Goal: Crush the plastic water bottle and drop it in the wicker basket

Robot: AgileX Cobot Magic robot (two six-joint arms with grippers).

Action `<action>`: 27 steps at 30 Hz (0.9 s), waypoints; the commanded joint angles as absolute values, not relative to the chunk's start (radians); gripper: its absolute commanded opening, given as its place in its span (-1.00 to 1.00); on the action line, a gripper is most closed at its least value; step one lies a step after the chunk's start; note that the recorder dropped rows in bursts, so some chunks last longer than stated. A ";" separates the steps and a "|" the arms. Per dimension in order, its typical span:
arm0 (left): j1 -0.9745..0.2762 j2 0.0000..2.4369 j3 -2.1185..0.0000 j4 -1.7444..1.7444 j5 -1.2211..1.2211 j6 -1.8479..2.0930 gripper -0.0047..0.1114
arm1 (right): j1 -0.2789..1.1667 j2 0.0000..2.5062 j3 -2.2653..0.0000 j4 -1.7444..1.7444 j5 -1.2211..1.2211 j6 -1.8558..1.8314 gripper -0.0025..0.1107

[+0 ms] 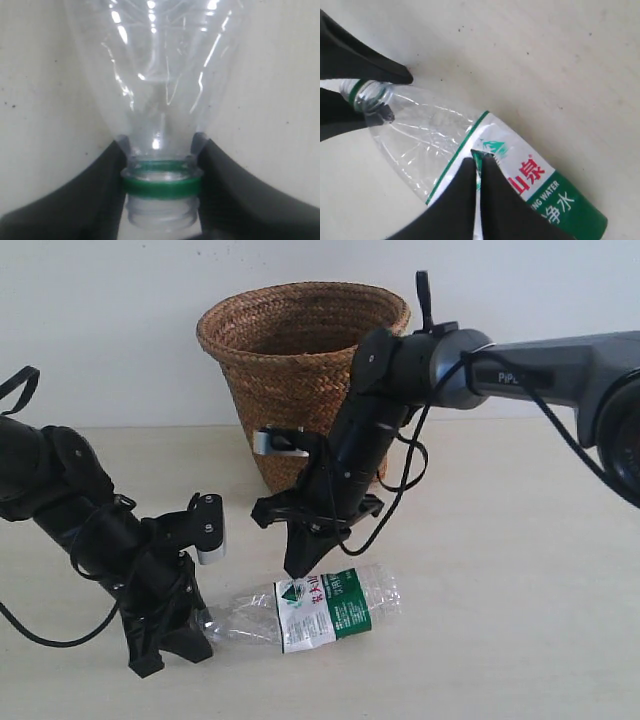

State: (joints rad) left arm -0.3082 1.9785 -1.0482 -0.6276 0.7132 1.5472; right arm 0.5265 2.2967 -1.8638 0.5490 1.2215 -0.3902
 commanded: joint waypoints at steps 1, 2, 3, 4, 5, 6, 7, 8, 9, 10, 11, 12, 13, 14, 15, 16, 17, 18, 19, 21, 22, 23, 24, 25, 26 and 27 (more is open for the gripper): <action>-0.313 1.978 -1.053 -0.617 0.721 1.539 -0.84 | 0.520 2.241 -1.861 0.488 1.221 -0.395 -0.96; -0.313 1.978 -1.053 -0.617 0.721 1.539 -0.84 | 0.520 2.237 -1.861 0.472 1.221 -0.383 -0.96; -0.313 1.978 -1.053 -0.617 0.721 1.539 -0.84 | 0.520 2.237 -1.861 0.418 1.221 -0.358 -0.96; -0.313 1.978 -1.053 -0.617 0.721 1.539 -0.84 | 0.520 2.239 -1.861 0.395 1.221 -0.343 -0.96; -0.313 1.978 -1.053 -0.617 0.721 1.539 -0.84 | 0.520 2.246 -1.859 0.371 1.221 -0.335 -0.96; -0.313 1.978 -1.053 -0.617 0.721 1.539 -0.84 | 0.520 2.246 -1.851 0.367 1.221 -0.335 -0.96; -0.313 1.978 -1.053 -0.617 0.721 1.539 -0.84 | 0.520 2.246 -1.830 0.360 1.221 -0.335 -0.96; -0.313 1.978 -1.053 -0.617 0.719 1.539 -0.84 | 0.520 2.246 -1.817 0.347 1.221 -0.335 -0.96; -0.313 1.978 -1.053 -0.617 0.717 1.539 -0.84 | 0.520 2.246 -1.788 0.309 1.221 -0.337 -0.96; -0.313 1.978 -1.053 -0.617 0.717 1.539 -0.84 | 0.520 2.246 -1.771 0.292 1.221 -0.329 -0.96; -0.313 1.978 -1.053 -0.617 0.715 1.536 -0.84 | 0.520 2.246 -1.752 0.279 1.221 -0.324 -0.96; -0.313 1.978 -1.053 -0.617 0.715 1.533 -0.84 | 0.520 2.246 -1.733 0.263 1.221 -0.322 -0.96; -0.313 1.978 -1.053 -0.617 0.715 1.531 -0.84 | 0.520 2.246 -1.704 0.248 1.182 -0.322 -0.96; -0.313 1.978 -1.053 -0.617 0.715 1.529 -0.84 | 0.520 2.246 -1.690 0.245 1.152 -0.322 -0.96; -0.313 1.978 -1.053 -0.617 0.713 1.529 -0.84 | 0.520 2.246 -1.671 0.249 1.115 -0.322 -0.96; -0.313 1.978 -1.053 -0.617 0.710 1.529 -0.84 | 0.520 2.246 -1.663 0.256 1.102 -0.322 -0.96; -0.313 1.978 -1.053 -0.617 0.708 1.527 -0.84 | 0.520 2.246 -1.663 0.264 1.103 -0.326 -0.96; -0.313 1.978 -1.053 -0.617 0.706 1.528 -0.84 | 0.520 2.242 -1.667 0.269 1.103 -0.328 -0.96; -0.313 1.978 -1.053 -0.617 0.706 1.528 -0.84 | 0.520 2.234 -1.682 0.276 1.115 -0.328 -0.96; -0.313 1.978 -1.053 -0.617 0.705 1.524 -0.84 | 0.520 2.197 -1.708 0.310 1.141 -0.328 -0.96; -0.313 1.978 -1.053 -0.617 0.704 1.522 -0.84 | 0.520 2.182 -1.713 0.315 1.149 -0.330 -0.96; -0.313 1.978 -1.053 -0.617 0.702 1.520 -0.84 | 0.520 2.162 -1.718 0.317 1.154 -0.330 -0.96; -0.313 1.978 -1.053 -0.617 0.699 1.517 -0.84 | 0.520 2.137 -1.718 0.317 1.159 -0.330 -0.96; -0.313 1.978 -1.053 -0.617 0.684 1.515 -0.84 | 0.522 2.112 -1.718 0.317 1.193 -0.330 -0.96; -0.313 1.978 -1.053 -0.617 0.669 1.509 -0.84 | 0.530 2.104 -1.718 0.317 1.218 -0.330 -0.96; -0.313 1.978 -1.053 -0.617 0.649 1.498 -0.84 | 0.535 2.104 -1.718 0.315 1.221 -0.330 -0.96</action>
